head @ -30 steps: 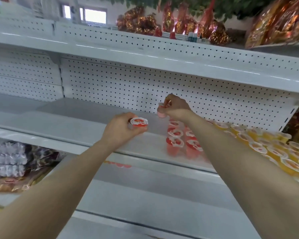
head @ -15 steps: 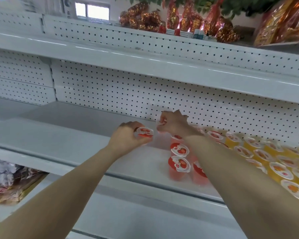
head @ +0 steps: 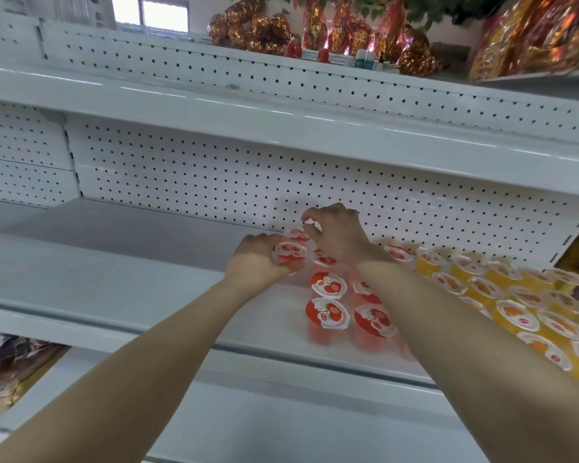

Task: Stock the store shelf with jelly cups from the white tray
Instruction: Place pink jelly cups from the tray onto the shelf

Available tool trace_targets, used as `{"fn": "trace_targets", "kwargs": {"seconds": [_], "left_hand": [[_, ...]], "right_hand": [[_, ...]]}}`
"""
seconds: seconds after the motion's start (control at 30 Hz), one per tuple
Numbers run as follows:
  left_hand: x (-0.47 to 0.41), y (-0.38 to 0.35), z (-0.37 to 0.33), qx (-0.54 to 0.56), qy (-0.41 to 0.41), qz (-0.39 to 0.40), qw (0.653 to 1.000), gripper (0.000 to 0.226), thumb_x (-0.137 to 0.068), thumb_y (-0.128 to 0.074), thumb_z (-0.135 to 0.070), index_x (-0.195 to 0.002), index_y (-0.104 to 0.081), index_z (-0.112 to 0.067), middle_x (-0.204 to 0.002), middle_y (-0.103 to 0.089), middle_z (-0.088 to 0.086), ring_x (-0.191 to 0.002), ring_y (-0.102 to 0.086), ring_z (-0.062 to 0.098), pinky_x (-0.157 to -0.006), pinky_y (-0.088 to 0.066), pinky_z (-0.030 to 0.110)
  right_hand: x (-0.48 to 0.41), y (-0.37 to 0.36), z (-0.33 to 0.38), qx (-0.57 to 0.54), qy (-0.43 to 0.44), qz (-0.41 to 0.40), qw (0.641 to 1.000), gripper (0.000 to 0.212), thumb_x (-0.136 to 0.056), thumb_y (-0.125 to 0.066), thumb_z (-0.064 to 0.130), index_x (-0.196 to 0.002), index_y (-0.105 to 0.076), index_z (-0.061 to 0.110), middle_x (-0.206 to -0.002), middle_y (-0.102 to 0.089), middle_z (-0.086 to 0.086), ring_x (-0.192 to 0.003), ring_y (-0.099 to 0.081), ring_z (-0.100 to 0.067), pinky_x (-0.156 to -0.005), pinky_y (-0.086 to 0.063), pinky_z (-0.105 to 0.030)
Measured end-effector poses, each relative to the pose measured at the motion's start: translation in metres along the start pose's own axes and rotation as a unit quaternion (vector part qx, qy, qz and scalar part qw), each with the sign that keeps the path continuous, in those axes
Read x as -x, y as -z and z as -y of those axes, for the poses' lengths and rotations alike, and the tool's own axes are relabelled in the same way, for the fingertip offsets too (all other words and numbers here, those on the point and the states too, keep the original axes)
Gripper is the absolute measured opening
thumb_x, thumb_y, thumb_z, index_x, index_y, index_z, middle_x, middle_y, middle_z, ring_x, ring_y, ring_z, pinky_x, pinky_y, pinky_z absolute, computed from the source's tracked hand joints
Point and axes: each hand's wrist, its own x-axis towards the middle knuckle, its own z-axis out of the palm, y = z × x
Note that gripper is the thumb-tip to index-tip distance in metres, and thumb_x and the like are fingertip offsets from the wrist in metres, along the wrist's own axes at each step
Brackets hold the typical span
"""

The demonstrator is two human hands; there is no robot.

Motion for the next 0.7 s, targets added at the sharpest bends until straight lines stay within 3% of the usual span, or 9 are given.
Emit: {"fn": "trace_targets", "kwargs": {"seconds": [0.13,0.3,0.37,0.5,0.7], "left_hand": [[0.009,-0.005,0.000,-0.044,0.011,0.014,0.999,0.064,-0.066,-0.051,-0.068,-0.119,-0.064,-0.035,-0.099,-0.065,0.007,-0.101,-0.053,0.028,-0.079,-0.040,0.025],[0.020,0.005,0.000,-0.072,-0.027,-0.014,0.997,0.078,-0.071,-0.046,-0.068,-0.137,-0.052,-0.025,-0.130,-0.053,0.005,-0.118,-0.045,0.032,-0.096,-0.043,0.036],[0.026,0.015,-0.006,-0.076,-0.062,-0.066,0.993,0.075,-0.077,-0.044,-0.066,-0.136,-0.054,-0.020,-0.129,-0.054,0.007,-0.117,-0.047,0.033,-0.096,-0.043,0.038],[0.041,0.038,-0.020,-0.119,-0.123,-0.120,0.978,0.058,-0.086,-0.064,-0.046,-0.134,-0.057,-0.015,-0.125,-0.058,0.011,-0.114,-0.050,0.036,-0.096,-0.044,0.044],[0.090,0.055,-0.034,-0.132,-0.187,-0.156,0.961,0.057,-0.088,-0.048,-0.049,-0.129,-0.058,-0.010,-0.118,-0.059,0.013,-0.106,-0.054,0.035,-0.095,-0.045,0.045]], "right_hand": [[0.018,0.006,-0.003,0.033,0.031,-0.031,0.998,0.033,-0.101,-0.046,0.035,-0.129,-0.059,0.024,-0.117,-0.069,-0.002,-0.123,-0.047,-0.028,-0.098,-0.032,-0.042],[0.039,0.020,0.000,0.067,0.050,-0.059,0.995,0.033,-0.099,-0.050,0.035,-0.128,-0.060,0.023,-0.116,-0.069,-0.004,-0.118,-0.050,-0.029,-0.097,-0.033,-0.044],[0.048,0.030,0.004,0.073,0.055,-0.068,0.993,0.034,-0.098,-0.050,0.036,-0.128,-0.060,0.023,-0.116,-0.069,-0.003,-0.117,-0.050,-0.030,-0.098,-0.033,-0.046],[0.075,0.051,0.014,0.087,0.068,-0.108,0.988,0.040,-0.094,-0.044,0.041,-0.122,-0.063,0.021,-0.110,-0.071,-0.001,-0.110,-0.054,-0.031,-0.094,-0.036,-0.046],[0.144,0.080,0.031,0.125,0.088,-0.177,0.972,0.038,-0.095,-0.047,0.041,-0.122,-0.065,0.020,-0.107,-0.071,-0.001,-0.102,-0.059,-0.030,-0.090,-0.040,-0.045]]}}
